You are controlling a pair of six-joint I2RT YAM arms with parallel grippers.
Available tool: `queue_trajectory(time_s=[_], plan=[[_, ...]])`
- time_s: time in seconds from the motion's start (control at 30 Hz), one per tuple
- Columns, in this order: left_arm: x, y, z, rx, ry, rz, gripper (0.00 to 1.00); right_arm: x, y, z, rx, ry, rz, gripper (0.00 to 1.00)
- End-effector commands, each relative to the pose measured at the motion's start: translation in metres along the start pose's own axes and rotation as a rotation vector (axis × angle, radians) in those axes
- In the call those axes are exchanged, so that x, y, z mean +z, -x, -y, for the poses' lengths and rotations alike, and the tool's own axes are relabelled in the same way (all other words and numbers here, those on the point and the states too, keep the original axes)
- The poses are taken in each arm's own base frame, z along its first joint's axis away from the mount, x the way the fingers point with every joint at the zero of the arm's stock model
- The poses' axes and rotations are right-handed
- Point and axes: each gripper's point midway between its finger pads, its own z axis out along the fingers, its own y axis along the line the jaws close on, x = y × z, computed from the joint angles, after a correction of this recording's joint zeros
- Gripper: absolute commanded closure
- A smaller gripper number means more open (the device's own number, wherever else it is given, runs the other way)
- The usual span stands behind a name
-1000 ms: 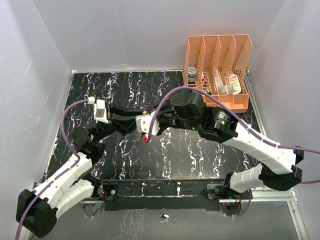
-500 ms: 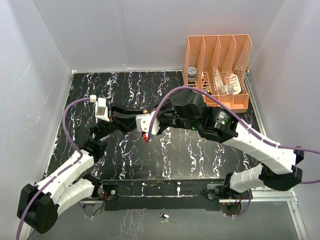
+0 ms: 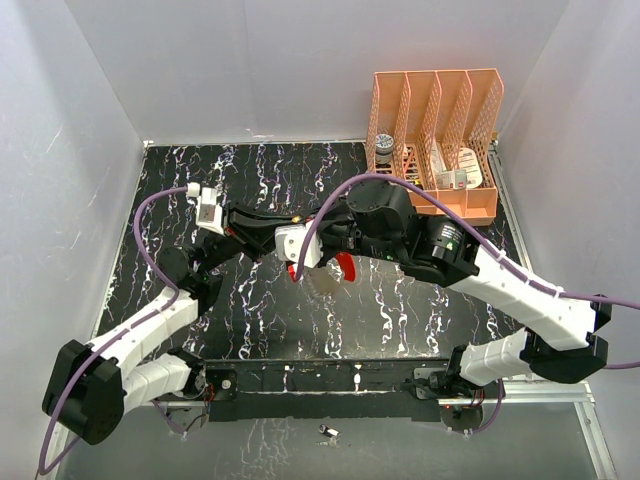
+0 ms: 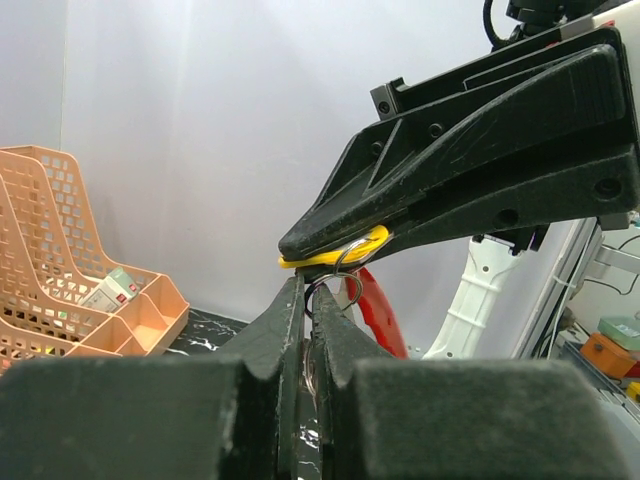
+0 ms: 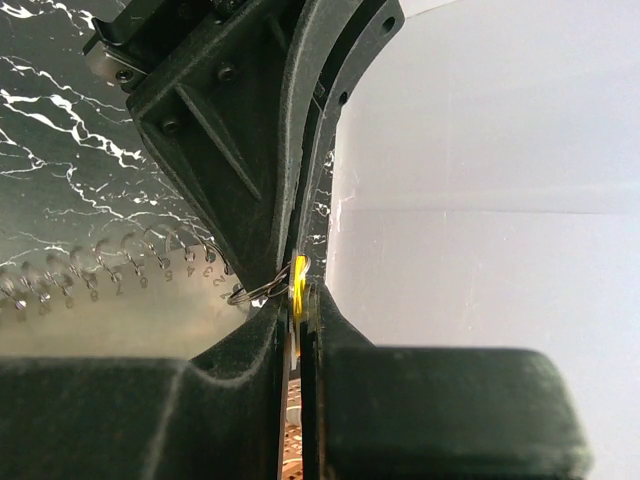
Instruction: Remove the keys from the keyring
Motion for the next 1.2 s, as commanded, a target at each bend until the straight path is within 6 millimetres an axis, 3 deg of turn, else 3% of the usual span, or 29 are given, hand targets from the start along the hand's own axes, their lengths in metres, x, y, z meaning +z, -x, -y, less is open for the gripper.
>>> queue_trajectory(time_s=[0.0,0.5,1.17], plan=[[0.006,0.022,0.019,0.068,-0.066,0.052,1.00,-0.010,0.028,0.031,-0.026,-0.124,0.115,1.00],[-0.003,0.030,-0.004,0.123,0.143,0.037,1.00,-0.025,0.021,0.050,-0.040,-0.277,0.099,1.00],[0.002,0.052,-0.040,0.135,0.312,0.121,1.00,-0.022,0.012,0.050,-0.031,-0.288,0.054,1.00]])
